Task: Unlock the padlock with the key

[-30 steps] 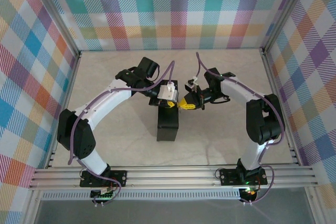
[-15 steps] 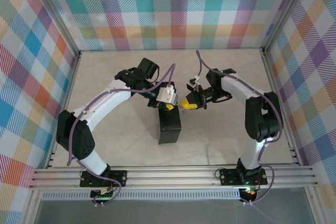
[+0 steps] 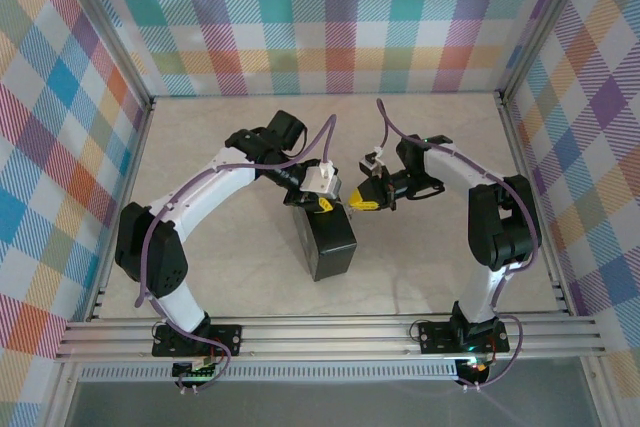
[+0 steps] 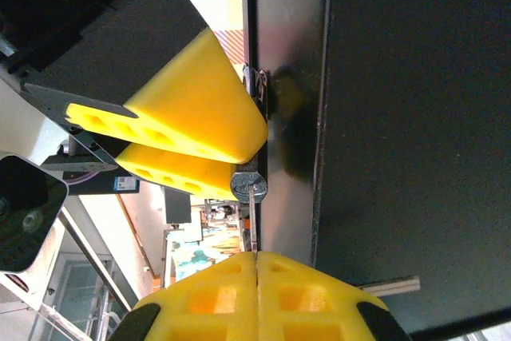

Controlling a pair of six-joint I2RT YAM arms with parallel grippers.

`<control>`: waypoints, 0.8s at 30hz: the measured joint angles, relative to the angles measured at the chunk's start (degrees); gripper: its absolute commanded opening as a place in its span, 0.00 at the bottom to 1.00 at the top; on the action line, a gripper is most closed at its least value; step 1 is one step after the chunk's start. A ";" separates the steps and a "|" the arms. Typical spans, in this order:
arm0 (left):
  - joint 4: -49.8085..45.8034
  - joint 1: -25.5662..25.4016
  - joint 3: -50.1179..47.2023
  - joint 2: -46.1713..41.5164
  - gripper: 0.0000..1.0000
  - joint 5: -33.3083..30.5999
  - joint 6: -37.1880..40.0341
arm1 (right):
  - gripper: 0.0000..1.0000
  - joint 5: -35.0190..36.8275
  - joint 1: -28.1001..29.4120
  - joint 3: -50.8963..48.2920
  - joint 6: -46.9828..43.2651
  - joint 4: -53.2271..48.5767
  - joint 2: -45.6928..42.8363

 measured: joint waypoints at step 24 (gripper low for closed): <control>12.68 -0.52 -2.01 0.31 0.15 -5.51 -9.64 | 0.00 -0.37 0.98 -4.81 21.66 23.23 -1.86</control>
